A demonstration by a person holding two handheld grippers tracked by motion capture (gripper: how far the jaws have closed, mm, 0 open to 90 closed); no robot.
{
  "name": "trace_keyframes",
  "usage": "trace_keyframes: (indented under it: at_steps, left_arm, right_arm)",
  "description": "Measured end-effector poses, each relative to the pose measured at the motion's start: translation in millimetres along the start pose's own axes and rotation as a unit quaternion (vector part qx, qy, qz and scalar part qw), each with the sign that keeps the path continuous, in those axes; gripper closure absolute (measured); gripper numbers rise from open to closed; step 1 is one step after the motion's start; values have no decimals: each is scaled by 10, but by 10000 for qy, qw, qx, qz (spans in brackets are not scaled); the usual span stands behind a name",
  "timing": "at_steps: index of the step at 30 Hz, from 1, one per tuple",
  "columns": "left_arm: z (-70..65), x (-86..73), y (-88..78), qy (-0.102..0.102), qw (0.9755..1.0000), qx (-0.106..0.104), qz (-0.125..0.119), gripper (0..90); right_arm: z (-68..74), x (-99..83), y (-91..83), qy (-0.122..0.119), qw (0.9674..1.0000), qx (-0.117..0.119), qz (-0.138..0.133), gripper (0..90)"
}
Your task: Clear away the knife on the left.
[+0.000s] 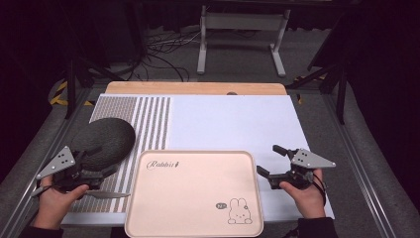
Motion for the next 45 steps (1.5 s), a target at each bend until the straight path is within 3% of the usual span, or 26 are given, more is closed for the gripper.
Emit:
trace_keyframes:
  at_steps: [9, 12, 14, 17, 18, 19, 21, 24, 25, 26, 27, 28, 33, 34, 35, 36, 42, 45]
  left_arm:
    - [-4, -2, 13, 13, 9999, -41, 97, 79]
    - [-26, 38, 13, 37, 9996, -218, 200, 66]
    - [-32, 84, 2, 291, 9978, -451, 380, 31]
    - [-22, 132, -15, 659, 9940, -464, 740, 42]
    - [-23, 150, -24, 774, 9916, -452, 936, 48]
    - [-23, 150, -24, 774, 9916, -452, 936, 57]
    - [-36, 175, -38, 1159, 9811, -463, 1481, 67]
    - [-51, 187, -50, 1417, 9693, -508, 1944, 75]
    - [-49, 187, -51, 1439, 9673, -522, 2020, 76]
    - [-43, 182, -49, 1451, 9636, -575, 2171, 76]
    - [-43, 182, -49, 1451, 9636, -575, 2171, 77]
    - [-47, 171, -44, 1424, 9593, -631, 2357, 77]
    - [-56, 163, -41, 1564, 9428, -682, 2864, 108]
    - [-55, 171, -46, 1616, 9384, -704, 2973, 109]
    - [-55, 175, -44, 1644, 9358, -713, 3035, 110]
    - [-51, 177, -47, 1686, 9312, -721, 3150, 111]
    - [-9, 154, -53, 1804, 9140, -808, 3544, 118]
    - [23, 132, -67, 1843, 9035, -874, 3769, 126]
  right_arm:
    - [-6, 3, 7, -13, 10000, 7, -2, 70]
    - [-7, 5, 3, -4, 10000, 7, -3, 70]
    - [-12, 5, 1, 0, 10000, 2, 4, 70]
    - [-14, 5, 12, -1, 10000, 10, 20, 70]
    - [-12, 4, 16, 2, 10000, 15, 19, 70]
    - [-9, 4, 21, -9, 10000, 23, 39, 70]
    - [-8, 4, 26, -15, 10000, 27, 49, 70]
    - [-10, 0, 35, -3, 10000, 32, 60, 70]
    - [-10, -1, 36, -1, 10000, 33, 75, 70]
    - [-8, 0, 39, 0, 10000, 39, 61, 70]
    - [-8, 0, 39, 0, 10000, 39, 61, 70]
    - [-7, 1, 40, -3, 10000, 43, 59, 70]
    - [-3, 1, 49, 1, 9999, 62, 83, 70]
    - [-3, -2, 50, -13, 9999, 61, 110, 70]
    - [1, -5, 57, -10, 9999, 79, 104, 69]
    - [2, -8, 60, -15, 9999, 86, 116, 69]
    - [10, -18, 71, -45, 9998, 104, 171, 69]
    - [16, -21, 77, -64, 9997, 121, 193, 68]
Point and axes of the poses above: each handheld gripper's, and its own axes: y roughly forward along the jaws, x roughly out of its top, z roughly to its left, the point moved 4 cm from there along y, roughly forward along the jaws, and after that the axes turned 3 degrees about y, right-handed, at the moved point
